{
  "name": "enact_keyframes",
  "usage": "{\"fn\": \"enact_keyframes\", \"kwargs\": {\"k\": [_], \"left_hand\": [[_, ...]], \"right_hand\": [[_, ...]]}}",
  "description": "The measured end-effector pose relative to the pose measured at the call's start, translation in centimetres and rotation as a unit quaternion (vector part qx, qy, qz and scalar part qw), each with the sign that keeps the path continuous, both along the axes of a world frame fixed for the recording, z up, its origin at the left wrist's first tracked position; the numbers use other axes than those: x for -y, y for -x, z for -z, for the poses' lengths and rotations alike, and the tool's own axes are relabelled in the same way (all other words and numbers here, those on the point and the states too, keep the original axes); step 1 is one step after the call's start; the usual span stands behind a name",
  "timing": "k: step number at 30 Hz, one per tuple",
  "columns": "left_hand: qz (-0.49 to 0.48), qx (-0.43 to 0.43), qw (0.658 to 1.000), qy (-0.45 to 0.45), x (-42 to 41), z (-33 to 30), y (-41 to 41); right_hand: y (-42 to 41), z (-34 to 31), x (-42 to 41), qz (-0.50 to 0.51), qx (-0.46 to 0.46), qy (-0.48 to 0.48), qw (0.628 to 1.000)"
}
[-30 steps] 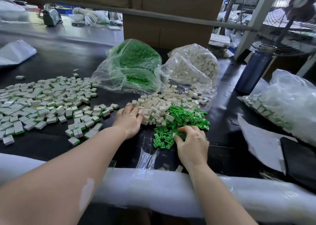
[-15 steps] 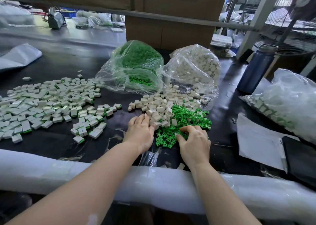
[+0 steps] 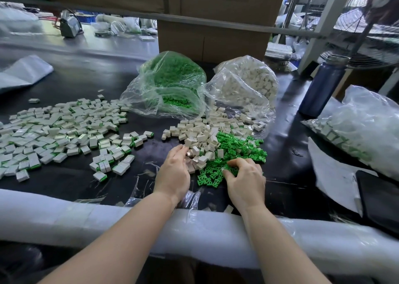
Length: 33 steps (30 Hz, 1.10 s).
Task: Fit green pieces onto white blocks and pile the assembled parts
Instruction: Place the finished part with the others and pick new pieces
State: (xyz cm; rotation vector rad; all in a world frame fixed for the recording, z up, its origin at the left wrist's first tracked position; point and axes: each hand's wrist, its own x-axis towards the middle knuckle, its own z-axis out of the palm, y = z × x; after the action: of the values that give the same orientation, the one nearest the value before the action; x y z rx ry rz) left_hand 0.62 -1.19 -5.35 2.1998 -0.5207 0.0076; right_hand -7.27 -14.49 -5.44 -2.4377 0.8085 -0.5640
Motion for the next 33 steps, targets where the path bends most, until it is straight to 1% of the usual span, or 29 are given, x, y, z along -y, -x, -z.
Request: {"fn": "enact_keyframes", "kwargs": {"k": [6,10,13,21,23,26,28,33], "left_hand": [[-0.089,-0.010,0.992,0.085,-0.6,-0.4,-0.3],[-0.152,-0.027,0.982,0.111,-1.0,-0.4,-0.6],[-0.168,-0.041,0.979,0.111,-1.1,-0.5,-0.7],[-0.116,-0.017,0.993,0.009,-0.7,-0.4,-0.5],[-0.099,-0.005,0.994,-0.046,-0.5,-0.4,-0.8],[-0.089,0.017,0.986,-0.142,-0.7,-0.6,-1.4],[-0.095,0.027,0.978,-0.181,-1.1,-0.9,-2.0],[-0.082,0.055,0.973,-0.210,-2.0,-1.2,-3.1]], "right_hand": [[0.2,0.0,0.0,0.000,0.007,-0.003,1.000],[0.3,-0.1,0.0,-0.002,0.006,-0.004,1.000],[0.3,-0.2,0.0,-0.004,0.007,-0.006,1.000],[0.3,-0.2,0.0,-0.004,0.007,-0.010,1.000],[0.4,-0.2,0.0,-0.004,0.008,-0.011,1.000],[0.4,-0.2,0.0,-0.006,0.009,-0.009,1.000],[0.4,-0.2,0.0,-0.004,0.009,-0.009,1.000],[0.1,-0.2,0.0,0.000,0.009,-0.011,1.000]]}}
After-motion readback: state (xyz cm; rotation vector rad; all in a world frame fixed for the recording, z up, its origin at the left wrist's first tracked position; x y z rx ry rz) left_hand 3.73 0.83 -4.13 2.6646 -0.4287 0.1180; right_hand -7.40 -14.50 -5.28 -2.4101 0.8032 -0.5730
